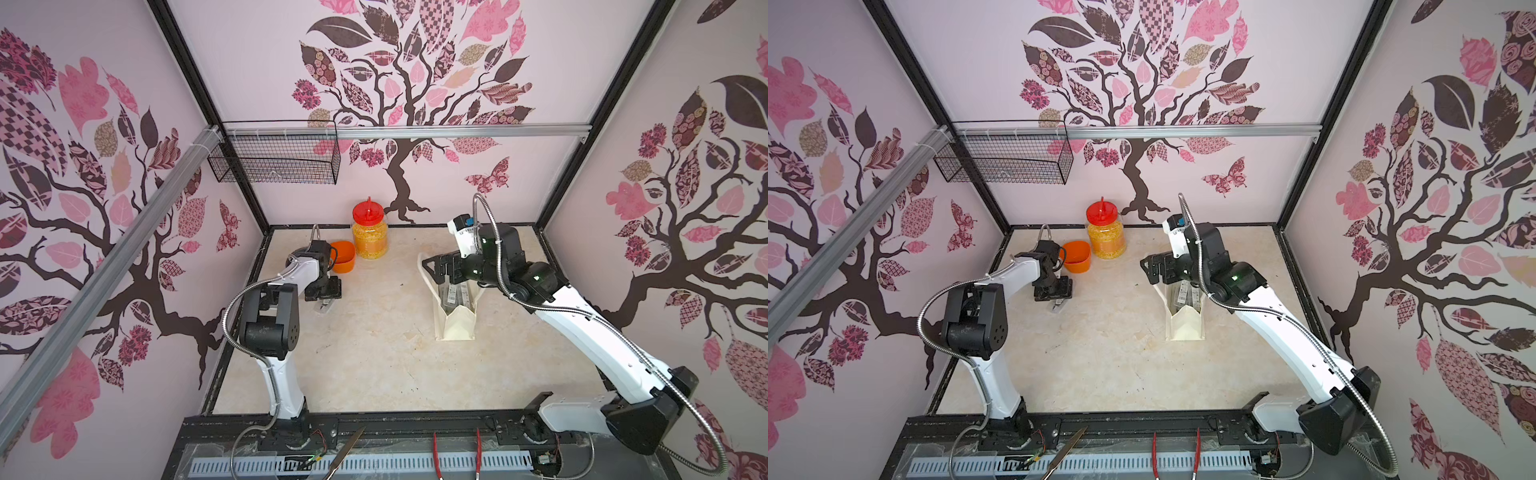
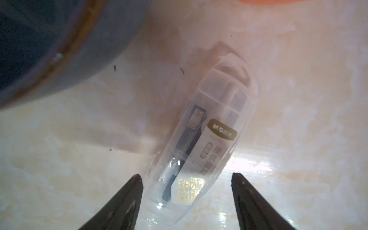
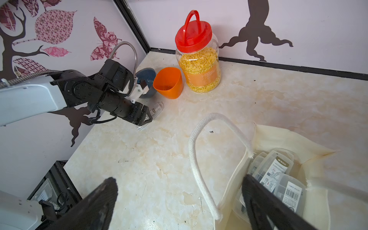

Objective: Put the compass set into the canvas bag
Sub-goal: Pick up the compass set at the center of the board.

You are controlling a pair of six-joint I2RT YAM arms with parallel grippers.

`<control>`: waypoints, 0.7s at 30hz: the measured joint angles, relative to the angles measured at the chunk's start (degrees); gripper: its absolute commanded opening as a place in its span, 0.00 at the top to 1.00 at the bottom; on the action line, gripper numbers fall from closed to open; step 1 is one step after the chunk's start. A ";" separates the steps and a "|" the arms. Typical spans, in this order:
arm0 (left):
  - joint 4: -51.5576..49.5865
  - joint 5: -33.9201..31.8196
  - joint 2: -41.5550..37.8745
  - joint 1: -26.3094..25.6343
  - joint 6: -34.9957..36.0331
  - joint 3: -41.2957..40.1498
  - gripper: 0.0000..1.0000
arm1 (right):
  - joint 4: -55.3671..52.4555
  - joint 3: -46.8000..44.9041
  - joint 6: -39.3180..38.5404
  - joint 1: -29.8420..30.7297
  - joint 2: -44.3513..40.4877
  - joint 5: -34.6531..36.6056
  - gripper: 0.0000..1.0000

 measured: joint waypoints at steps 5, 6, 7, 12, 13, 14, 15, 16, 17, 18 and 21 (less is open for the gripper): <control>-0.22 0.48 1.53 0.00 -0.13 0.13 0.34 | 0.11 0.00 0.00 0.00 0.00 -0.22 0.00; -0.22 0.61 1.62 -0.02 -0.24 0.13 0.34 | 0.15 0.00 0.00 0.00 0.00 -0.22 0.00; -0.28 0.79 1.64 -0.07 -0.31 0.13 0.35 | 0.20 0.00 0.02 0.00 0.00 -0.26 0.00; -0.92 0.24 2.12 -1.01 -1.11 0.92 0.35 | 0.24 0.00 0.15 0.00 0.00 -0.57 0.00; -1.20 -0.11 2.60 -1.25 -1.40 1.44 0.35 | 0.26 0.00 0.20 0.00 0.00 -0.68 0.00; -1.33 -0.46 3.23 -1.44 -1.68 1.99 0.36 | 0.24 0.00 0.22 0.00 0.00 -0.72 0.00; -1.42 -0.74 3.74 -1.53 -1.95 2.38 0.36 | 0.24 0.00 0.22 0.00 0.00 -0.74 0.00; -1.55 -0.81 4.37 -1.70 -2.34 2.80 0.37 | 0.24 0.00 0.24 0.00 0.00 -0.76 0.00; -1.60 -1.03 4.48 -1.77 -2.64 3.06 0.37 | 0.24 0.00 0.24 0.00 0.00 -0.76 0.00; -1.55 -1.07 4.50 -1.79 -2.91 3.10 0.37 | 0.24 -0.02 0.24 0.00 -0.04 -0.76 0.00; -1.60 -1.09 4.50 -1.86 -3.52 3.10 0.39 | 0.24 -0.35 0.22 0.00 -0.24 -0.76 0.00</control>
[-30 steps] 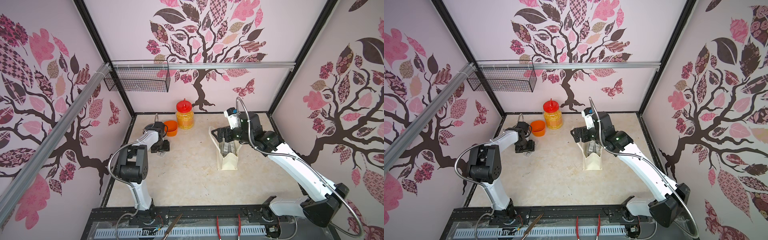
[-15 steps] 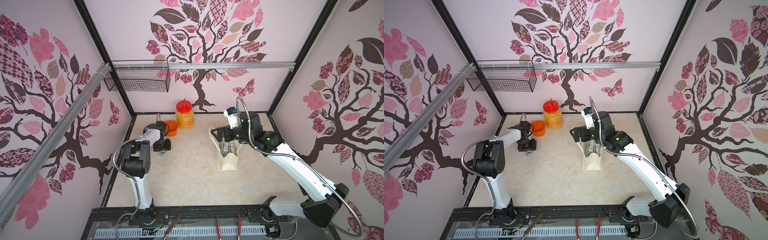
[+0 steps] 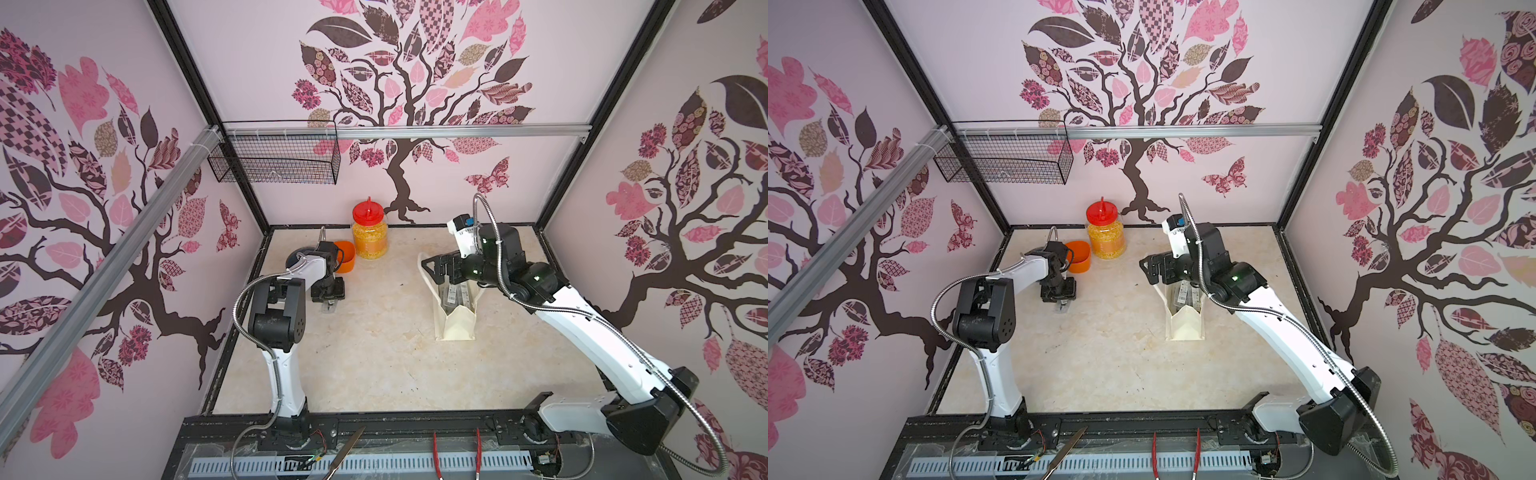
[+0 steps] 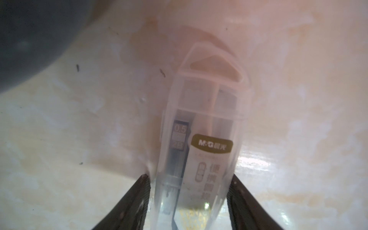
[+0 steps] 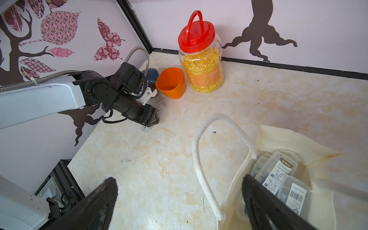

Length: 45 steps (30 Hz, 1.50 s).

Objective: Put the compass set into the canvas bag
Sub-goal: Pick up the compass set at the center of the board.

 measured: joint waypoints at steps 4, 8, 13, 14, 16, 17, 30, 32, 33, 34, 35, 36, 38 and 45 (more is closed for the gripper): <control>-0.02 -0.04 0.00 -0.11 -0.59 0.00 0.44 | 0.07 -0.31 0.02 0.00 0.00 0.00 0.00; -0.04 -0.13 0.00 -0.57 -0.94 0.00 0.48 | 0.17 -0.44 0.13 0.00 0.00 -0.04 0.00; -0.07 -0.37 -0.09 -2.38 -1.07 0.00 0.51 | 0.81 -0.50 0.22 0.00 0.00 -0.13 0.00; -0.04 -0.33 -0.13 -2.99 -1.09 -0.04 0.52 | 0.85 -0.50 0.22 0.00 0.00 -0.13 0.00; -0.17 -0.17 -0.42 -4.24 -1.25 -0.11 0.53 | 0.85 -0.52 0.22 0.00 -0.02 -0.13 0.00; -0.17 -0.07 -0.72 -4.79 -1.33 -0.13 0.53 | 0.87 -0.59 0.22 0.00 -0.07 -0.11 0.00; -1.16 3.04 -13.03 -10.36 -5.57 -1.75 0.58 | 1.27 -1.60 0.22 0.00 -2.36 2.78 0.00; -1.81 3.58 -15.54 -12.33 -6.51 -1.70 0.58 | 1.33 -1.60 0.22 0.00 -3.65 5.05 0.00; -1.99 3.91 -16.79 -13.29 -7.08 -1.68 0.58 | 1.40 -1.62 0.24 0.00 -4.39 6.19 0.00; -2.08 4.11 -18.05 -14.19 -7.72 -1.64 0.58 | 1.66 -1.79 0.22 0.00 -5.33 7.82 0.00; -2.43 4.17 -19.50 -15.23 -8.50 -1.36 0.58 | 1.75 -1.88 0.20 0.00 -6.36 9.33 0.00; -3.13 4.15 -20.50 -16.17 -9.01 -0.59 0.58 | 1.84 -1.90 0.13 0.00 -7.28 10.69 0.00; -4.55 3.69 -21.75 -18.36 -10.16 2.93 0.58 | 2.38 -1.90 -0.15 0.00 -9.22 13.42 0.00; -5.33 1.16 -22.23 -27.82 -12.94 18.40 0.59 | 3.63 -2.25 -0.42 0.00 -12.59 20.31 0.00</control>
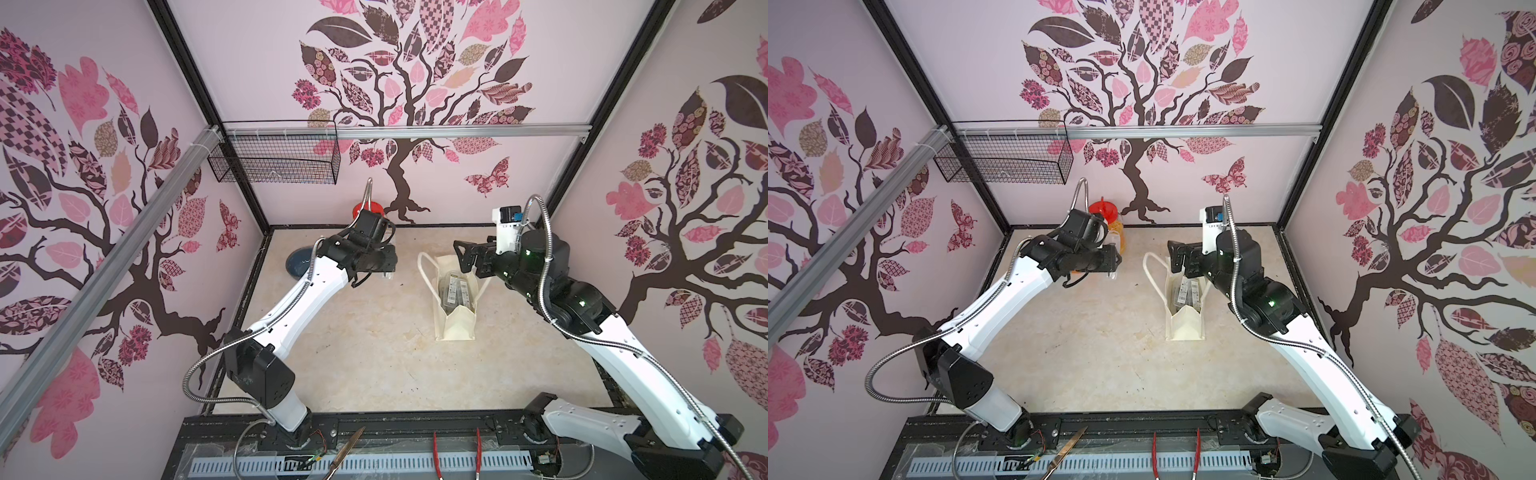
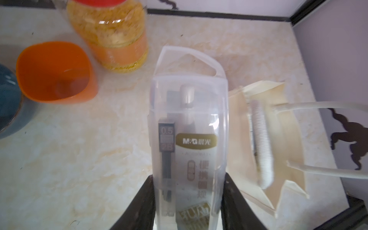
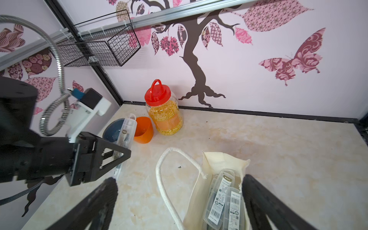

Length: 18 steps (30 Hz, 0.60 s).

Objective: Put the compass set into the canvas bag
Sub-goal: Pick up the compass set at the center of the board, then place the compass set in the canvas bag.

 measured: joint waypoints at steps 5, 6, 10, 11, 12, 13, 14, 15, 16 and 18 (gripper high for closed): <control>-0.79 -1.27 2.62 -6.78 -1.25 10.69 0.58 | 0.59 -2.23 0.24 0.00 -2.82 4.85 0.00; -0.68 -1.38 3.72 -7.89 -1.38 12.72 0.58 | 0.68 -2.25 0.22 0.00 -3.32 5.75 0.00; -0.24 -1.33 8.48 -11.82 -1.73 17.35 0.58 | 2.14 -3.28 0.15 0.00 -6.75 9.66 0.00; -0.26 -1.25 9.44 -12.44 -1.79 17.57 0.58 | 2.54 -3.76 0.11 0.00 -7.67 10.36 0.00; -0.28 -1.11 10.71 -13.18 -1.88 17.77 0.58 | 2.78 -4.28 0.02 0.00 -8.83 11.21 0.00; -0.28 -1.03 12.00 -13.84 -1.99 17.84 0.58 | 2.89 -4.61 -0.04 0.00 -9.66 11.91 0.00; -0.31 -0.98 12.98 -14.38 -2.03 17.84 0.58 | 3.02 -4.83 -0.09 0.00 -10.25 12.48 0.00; -0.39 -0.94 14.29 -15.04 -2.16 17.84 0.59 | 3.04 -4.87 -0.13 0.00 -10.73 13.05 0.00; -0.37 -0.87 15.30 -15.52 -2.27 17.84 0.59 | 3.21 -4.87 -0.24 0.00 -11.02 13.53 0.00; -0.39 -0.59 17.09 -16.41 -2.60 17.84 0.59 | 3.48 -5.01 -0.42 0.00 -11.41 14.25 0.00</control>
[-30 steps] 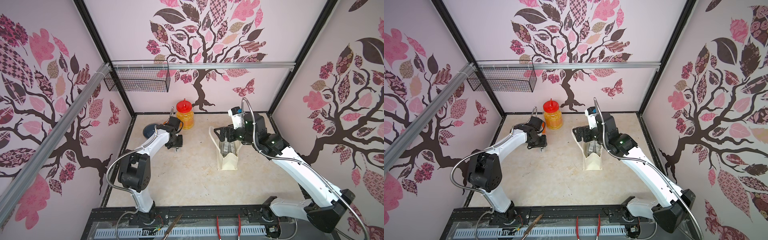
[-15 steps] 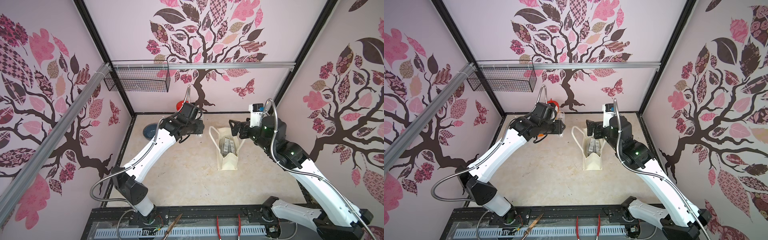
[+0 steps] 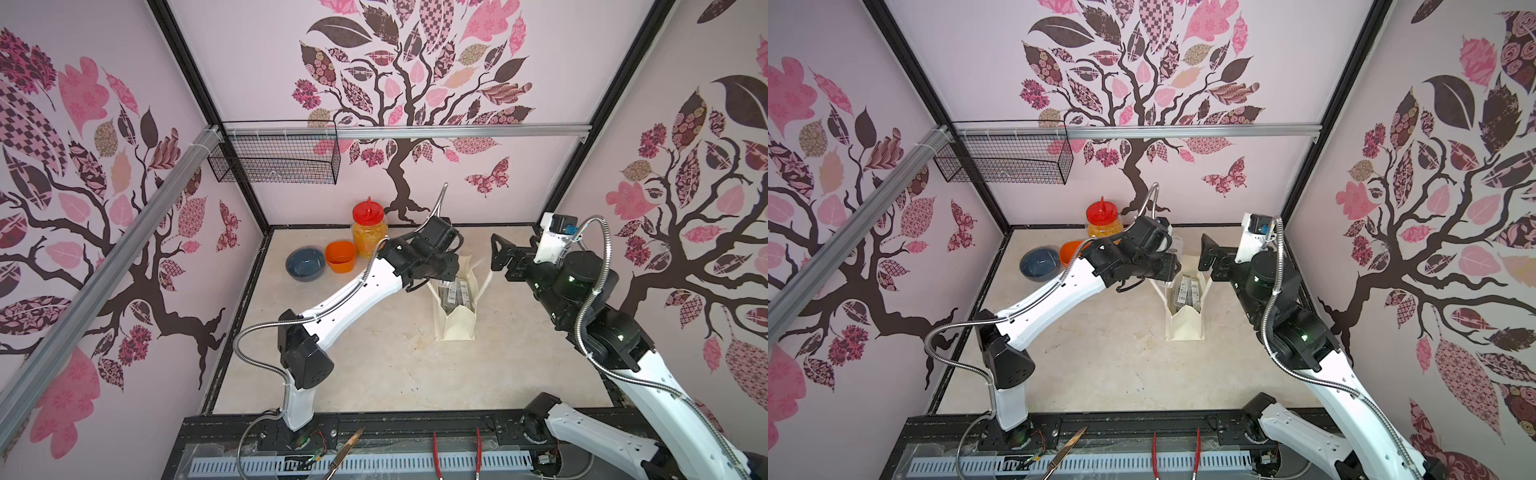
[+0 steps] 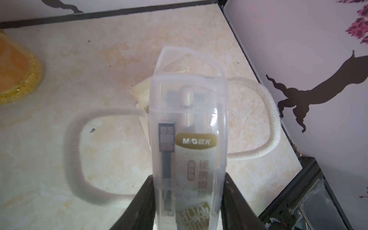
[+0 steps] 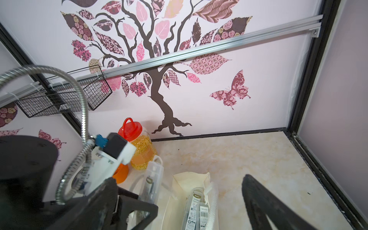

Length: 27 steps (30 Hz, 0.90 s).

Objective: Put the compass set into the canvas bag
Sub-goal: Place the compass set in the canvas bag.

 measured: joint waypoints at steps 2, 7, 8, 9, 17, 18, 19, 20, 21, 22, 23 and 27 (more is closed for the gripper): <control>0.07 0.26 1.55 -0.76 -0.33 0.00 0.59 | 0.31 -0.66 -0.09 0.00 -0.55 0.66 0.00; 0.57 0.70 4.11 -1.60 -1.03 -0.11 0.59 | 0.33 -1.42 -0.33 0.00 -1.27 1.40 0.00; 0.74 0.70 4.50 -1.57 -1.20 -0.11 0.59 | 0.33 -1.42 -0.39 0.00 -1.36 1.44 0.00; 0.98 0.70 4.85 -1.57 -1.42 -0.11 0.59 | 0.33 -1.44 -0.44 0.00 -1.44 1.49 0.00; 2.80 0.70 10.03 -1.49 -2.01 -0.07 0.58 | 0.39 -1.75 -0.42 0.00 -2.12 1.46 0.00; 2.84 0.72 10.86 -1.49 -1.99 0.00 0.58 | 0.39 -1.81 -0.42 0.00 -2.19 1.44 0.00; 2.99 0.70 11.78 -1.49 -1.99 0.00 0.58 | 0.48 -2.01 -0.42 0.00 -2.29 1.44 0.00; 3.02 0.70 12.79 -1.49 -1.97 0.02 0.58 | 0.55 -2.34 -0.42 0.00 -2.47 1.42 0.00; 2.99 0.72 13.57 -1.49 -1.97 0.04 0.58 | 0.59 -2.69 -0.42 0.00 -2.64 1.42 0.00; 2.93 0.70 14.51 -1.46 -1.97 0.26 0.58 | 0.59 -3.06 -0.42 0.00 -2.80 1.40 0.00; 2.91 0.70 15.45 -1.46 -1.97 0.61 0.58 | 0.63 -3.43 -0.39 0.00 -2.89 1.36 0.00; 2.56 1.05 17.55 -1.40 -2.05 1.29 0.56 | 0.59 -4.35 -0.35 0.00 -2.84 1.14 0.00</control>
